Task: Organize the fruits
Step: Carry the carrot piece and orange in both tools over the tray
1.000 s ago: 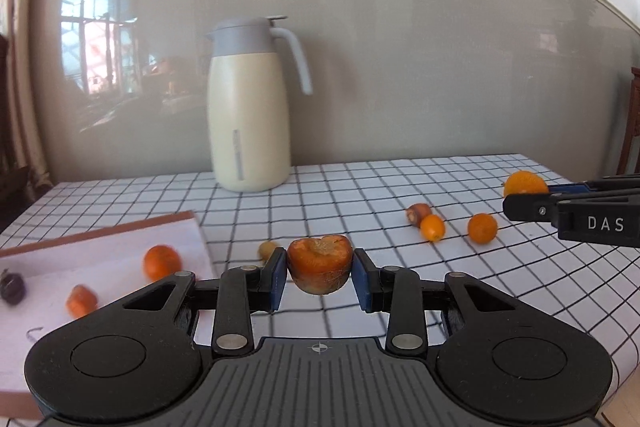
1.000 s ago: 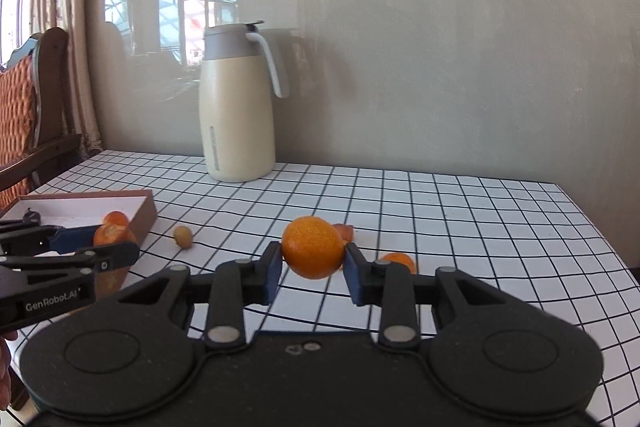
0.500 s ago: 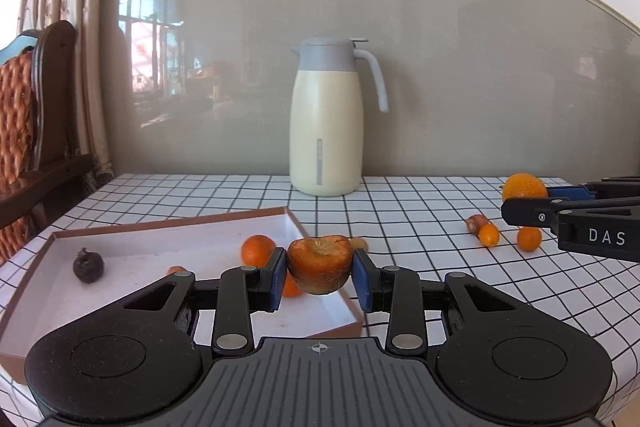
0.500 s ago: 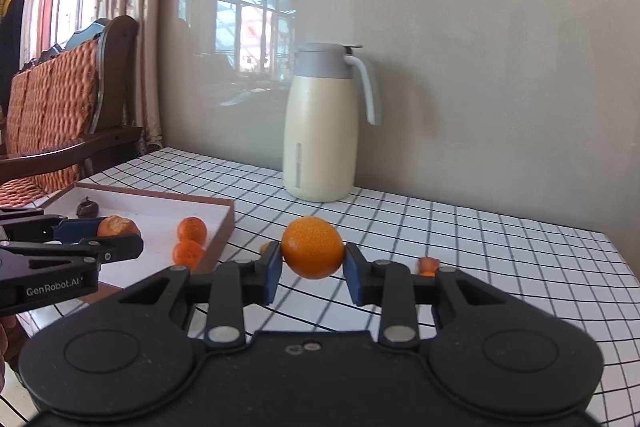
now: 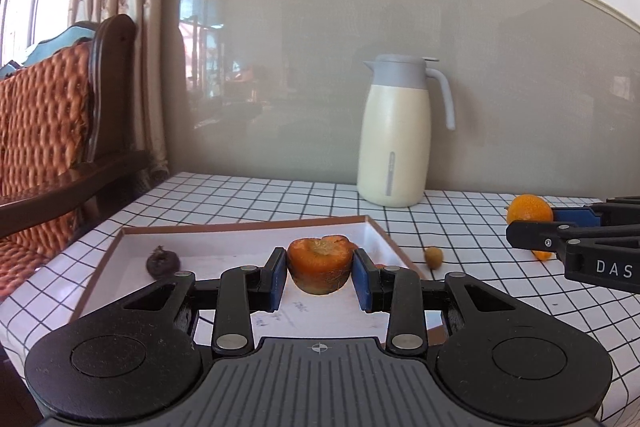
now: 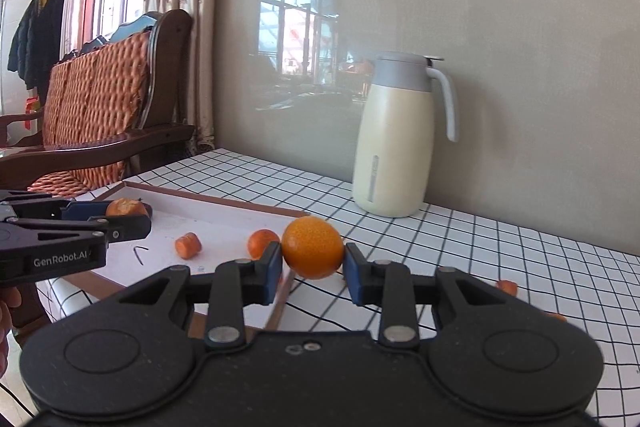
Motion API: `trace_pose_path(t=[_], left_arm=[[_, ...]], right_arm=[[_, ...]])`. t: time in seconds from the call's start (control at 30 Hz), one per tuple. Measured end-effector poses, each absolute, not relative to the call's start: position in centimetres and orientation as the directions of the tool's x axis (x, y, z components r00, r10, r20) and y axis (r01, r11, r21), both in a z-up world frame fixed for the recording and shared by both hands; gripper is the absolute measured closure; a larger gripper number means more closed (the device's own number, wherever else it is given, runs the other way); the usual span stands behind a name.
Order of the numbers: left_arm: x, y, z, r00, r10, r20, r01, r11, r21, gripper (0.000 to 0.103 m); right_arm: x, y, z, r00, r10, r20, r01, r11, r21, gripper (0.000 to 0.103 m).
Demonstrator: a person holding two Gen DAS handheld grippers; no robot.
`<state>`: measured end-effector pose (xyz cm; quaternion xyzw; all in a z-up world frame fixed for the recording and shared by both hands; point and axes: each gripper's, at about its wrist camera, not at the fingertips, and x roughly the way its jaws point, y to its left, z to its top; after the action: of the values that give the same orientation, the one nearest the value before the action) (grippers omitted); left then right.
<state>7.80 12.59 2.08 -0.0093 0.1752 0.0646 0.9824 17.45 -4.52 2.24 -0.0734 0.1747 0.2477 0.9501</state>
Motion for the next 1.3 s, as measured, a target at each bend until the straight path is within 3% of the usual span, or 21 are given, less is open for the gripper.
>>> trace_pose_path(t=[1.3], left_arm=[[7.7, 22.3, 2.2, 0.893, 0.306, -0.331, -0.323, 0.946, 0.001, 0.068]], right_arm=[[20.4, 4.3, 1.8, 0.790, 0.516, -0.332, -0.557, 0.830, -0.036, 0.078]])
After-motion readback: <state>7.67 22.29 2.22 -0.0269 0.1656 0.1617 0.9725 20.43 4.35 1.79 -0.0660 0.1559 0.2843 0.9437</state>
